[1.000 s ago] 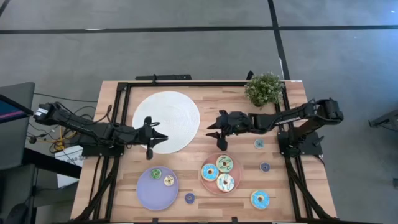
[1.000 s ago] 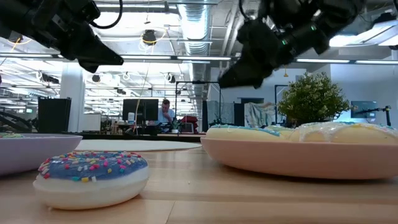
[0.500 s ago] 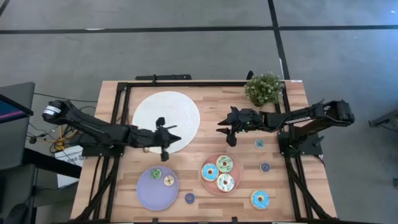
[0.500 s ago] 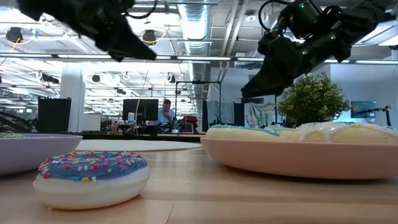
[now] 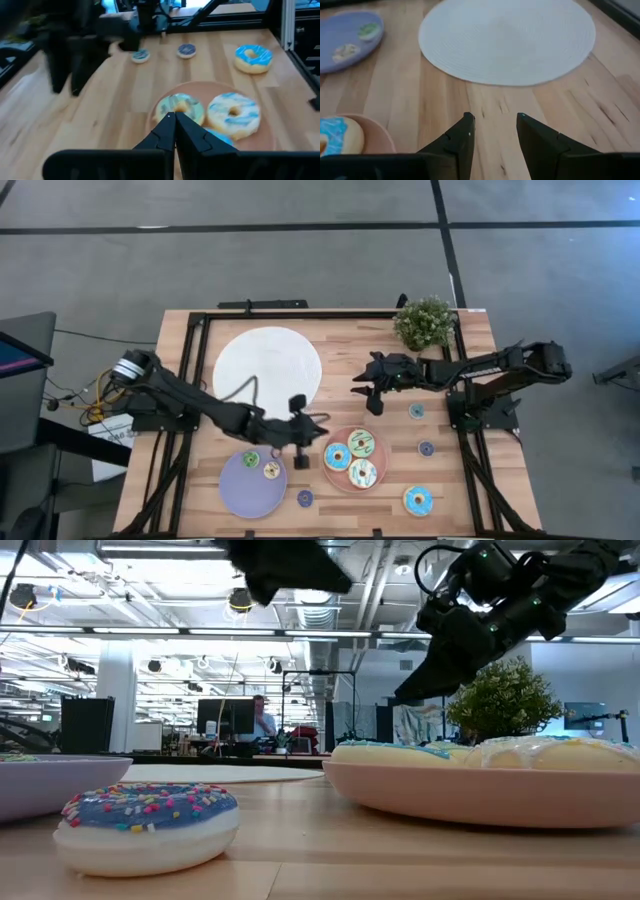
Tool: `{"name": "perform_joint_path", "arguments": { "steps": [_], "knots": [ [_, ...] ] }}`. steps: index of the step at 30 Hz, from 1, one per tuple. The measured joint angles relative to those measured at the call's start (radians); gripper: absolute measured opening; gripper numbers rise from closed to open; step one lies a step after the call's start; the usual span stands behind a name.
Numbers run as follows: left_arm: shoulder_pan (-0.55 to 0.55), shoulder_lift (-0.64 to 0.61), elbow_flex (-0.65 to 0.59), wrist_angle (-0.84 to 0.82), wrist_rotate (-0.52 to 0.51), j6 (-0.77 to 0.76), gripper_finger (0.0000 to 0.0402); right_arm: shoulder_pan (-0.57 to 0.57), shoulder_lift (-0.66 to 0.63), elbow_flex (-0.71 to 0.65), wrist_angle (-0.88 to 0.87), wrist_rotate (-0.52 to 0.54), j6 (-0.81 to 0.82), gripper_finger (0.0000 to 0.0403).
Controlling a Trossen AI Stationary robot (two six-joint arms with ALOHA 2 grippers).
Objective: Pick & Place donuts
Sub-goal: Put the bottom small blue donut on the purple plate
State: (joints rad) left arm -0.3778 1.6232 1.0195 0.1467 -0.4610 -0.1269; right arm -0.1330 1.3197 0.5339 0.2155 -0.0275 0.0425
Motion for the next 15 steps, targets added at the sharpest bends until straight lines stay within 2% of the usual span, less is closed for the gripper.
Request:
{"name": "perform_joint_path", "arguments": {
  "steps": [8, 15],
  "knots": [
    [-0.089, 0.171, 0.258, -0.164, -0.134, -0.114, 0.0, -0.001, 0.0, 0.0, -0.037, -0.002, -0.001, 0.0136],
    [-0.152, 0.264, 0.388, -0.219, -0.22, -0.222, 0.0, -0.001, 0.0, 0.0, -0.038, -0.003, 0.001, 0.0136]
  ]
}}
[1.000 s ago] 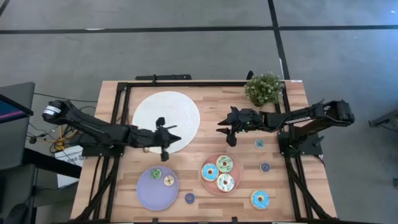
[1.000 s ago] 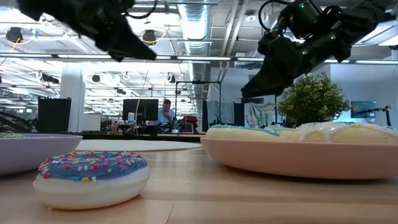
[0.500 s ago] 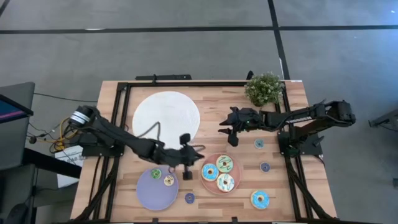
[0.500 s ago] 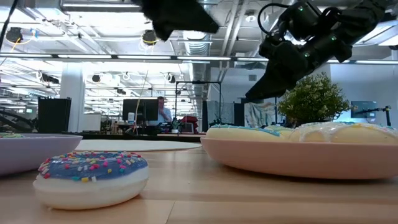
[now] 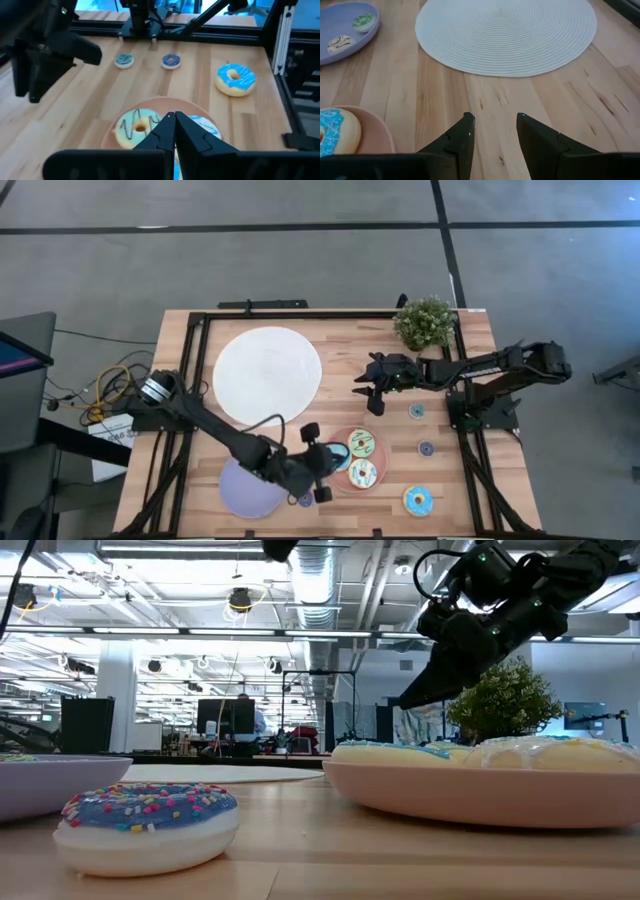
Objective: Pick & Place donuts
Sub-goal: Put the bottom small blue donut on the purple plate
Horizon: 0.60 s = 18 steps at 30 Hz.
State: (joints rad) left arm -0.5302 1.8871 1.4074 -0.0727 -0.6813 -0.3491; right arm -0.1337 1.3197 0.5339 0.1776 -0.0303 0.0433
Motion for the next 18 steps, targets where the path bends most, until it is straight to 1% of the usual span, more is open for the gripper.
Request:
{"name": "perform_joint_path", "arguments": {
  "steps": [4, 10, 12, 14, 18],
  "knots": [
    [-0.031, 0.032, 0.047, -0.017, -0.04, -0.064, 0.0, 0.001, 0.0, 0.0, 0.003, -0.001, 0.0, 0.0136],
    [-0.05, 0.032, 0.05, -0.027, -0.111, -0.212, 0.0, 0.001, 0.0, 0.0, 0.008, -0.001, -0.001, 0.0136],
    [-0.048, 0.032, 0.05, -0.029, -0.085, -0.282, 0.0, 0.002, 0.0, 0.0, 0.003, -0.001, 0.0, 0.0136],
    [-0.04, 0.032, 0.05, -0.045, -0.026, -0.318, 0.0, 0.003, 0.0, 0.0, 0.0, -0.006, 0.0, 0.0136],
    [-0.02, 0.032, 0.049, -0.083, 0.065, -0.309, 0.0, 0.003, 0.0, 0.0, -0.013, -0.05, 0.001, 0.0136]
  ]
}}
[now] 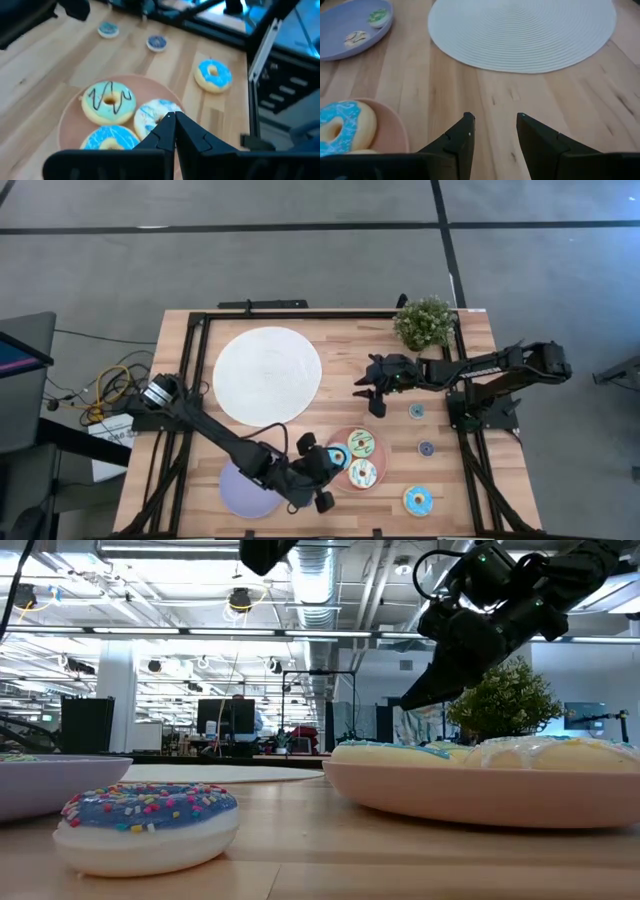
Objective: Pick & Place donuts
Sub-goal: Put the bottom small blue donut on the purple plate
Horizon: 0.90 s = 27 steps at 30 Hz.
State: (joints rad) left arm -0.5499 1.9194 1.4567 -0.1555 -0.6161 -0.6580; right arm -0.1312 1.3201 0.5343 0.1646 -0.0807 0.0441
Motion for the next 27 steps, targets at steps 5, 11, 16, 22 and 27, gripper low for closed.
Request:
{"name": "perform_joint_path", "arguments": {
  "steps": [5, 11, 16, 22, 27],
  "knots": [
    [0.023, 0.0, 0.0, -0.079, 0.077, 0.002, 0.0, 0.0, 0.0, 0.0, 0.0, -0.007, 0.008, 0.0136],
    [0.039, 0.0, 0.0, -0.203, 0.165, -0.056, 0.0007, -0.001, 0.0, 0.0, 0.0, -0.007, 0.03, 0.0136],
    [0.07, 0.0, 0.0, -0.276, 0.335, -0.156, 0.0055, -0.002, 0.0, 0.0, 0.0, -0.006, 0.074, 0.0136],
    [0.082, 0.0, -0.002, -0.307, 0.39, -0.203, 0.0143, 0.004, 0.0, 0.0, 0.0, -0.006, 0.108, 0.0136],
    [0.071, -0.001, -0.002, -0.304, 0.349, -0.115, 0.0189, 0.024, 0.0, 0.0, -0.001, -0.003, 0.106, 0.0136]
  ]
}}
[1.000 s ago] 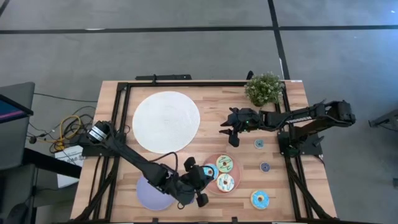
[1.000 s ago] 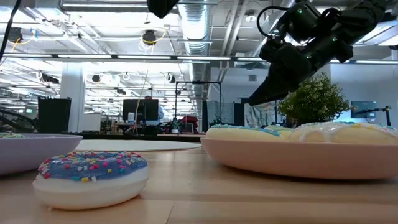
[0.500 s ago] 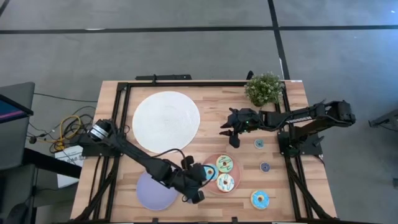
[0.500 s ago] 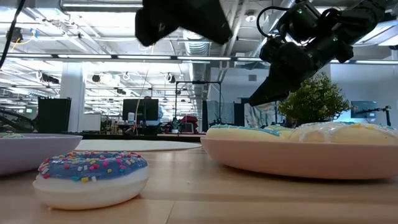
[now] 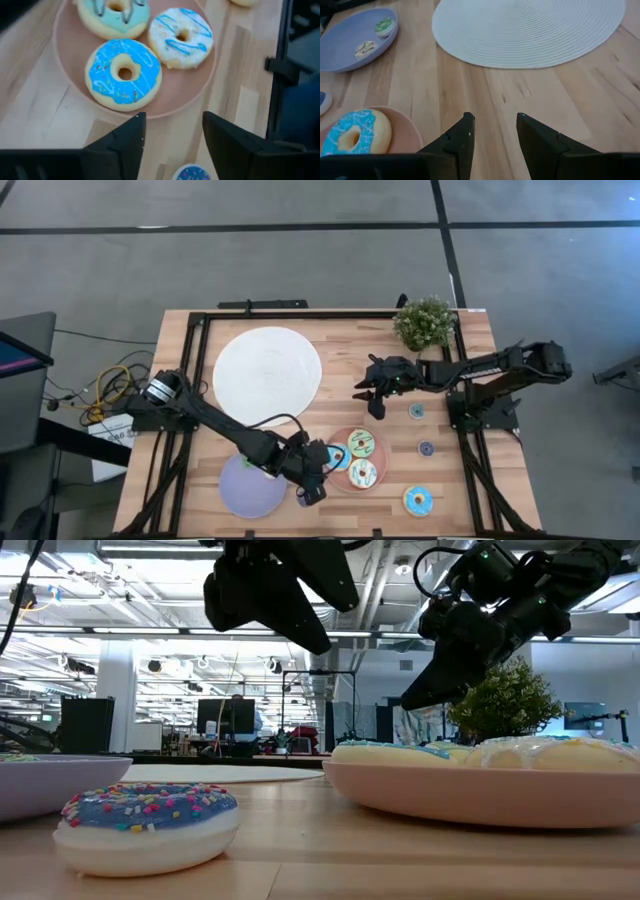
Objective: Pick & Place donuts
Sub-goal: Put the bottom small blue donut on the purple plate
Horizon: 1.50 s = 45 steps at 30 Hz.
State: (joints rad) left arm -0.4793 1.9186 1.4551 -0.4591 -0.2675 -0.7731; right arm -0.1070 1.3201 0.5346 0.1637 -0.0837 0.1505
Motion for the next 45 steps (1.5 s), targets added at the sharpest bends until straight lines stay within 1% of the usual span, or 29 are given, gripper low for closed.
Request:
{"name": "perform_joint_path", "arguments": {
  "steps": [5, 10, 13, 17, 22, 25, 26, 29, 35, 38, 41, 43, 45],
  "knots": [
    [0.0, 0.0, 0.0, -0.04, 0.001, 0.11, 0.0202, 0.032, 0.001, 0.0, -0.012, 0.005, 0.036, 0.0136],
    [0.005, 0.0, 0.0, -0.085, 0.006, 0.126, 0.021, 0.062, 0.002, 0.0, -0.014, 0.011, 0.09, 0.0136],
    [0.006, 0.0, 0.0, -0.097, 0.024, 0.14, 0.0219, 0.082, 0.002, 0.0, -0.014, 0.061, 0.136, 0.0136],
    [0.005, 0.0, 0.0, -0.104, 0.026, 0.141, 0.024, 0.104, 0.002, 0.0, -0.014, 0.118, 0.185, 0.0136],
    [-0.001, 0.0, 0.0, -0.1, 0.091, 0.14, 0.0278, 0.13, 0.002, 0.0, -0.014, 0.148, 0.253, 0.0136],
    [-0.013, 0.0, 0.0, -0.1, 0.101, 0.14, 0.0296, 0.152, 0.002, 0.0, -0.014, 0.185, 0.282, 0.0136],
    [-0.019, 0.0, 0.0, -0.1, 0.085, 0.133, 0.0299, 0.161, 0.002, 0.0, -0.014, 0.198, 0.291, 0.0136],
    [-0.039, 0.0, 0.0, -0.105, 0.022, 0.041, 0.0303, 0.195, 0.002, 0.0, -0.01, 0.255, 0.311, 0.0136],
    [-0.067, 0.0, 0.0, -0.128, 0.019, -0.013, 0.0303, 0.262, 0.002, 0.0, -0.006, 0.398, 0.356, 0.0136],
    [-0.077, 0.0, 0.0, -0.165, 0.019, -0.061, 0.0303, 0.286, 0.002, 0.0, -0.006, 0.429, 0.394, 0.0136],
    [-0.089, 0.0, 0.0, -0.196, 0.018, -0.107, 0.0303, 0.309, 0.002, 0.0, -0.006, 0.434, 0.447, 0.0136],
    [-0.103, 0.004, 0.0, -0.199, 0.016, -0.111, 0.0303, 0.329, 0.002, 0.0, -0.005, 0.446, 0.473, 0.0136],
    [-0.123, 0.012, 0.0, -0.193, 0.017, -0.093, 0.0303, 0.354, 0.002, 0.0, -0.002, 0.482, 0.479, 0.0136]
  ]
}}
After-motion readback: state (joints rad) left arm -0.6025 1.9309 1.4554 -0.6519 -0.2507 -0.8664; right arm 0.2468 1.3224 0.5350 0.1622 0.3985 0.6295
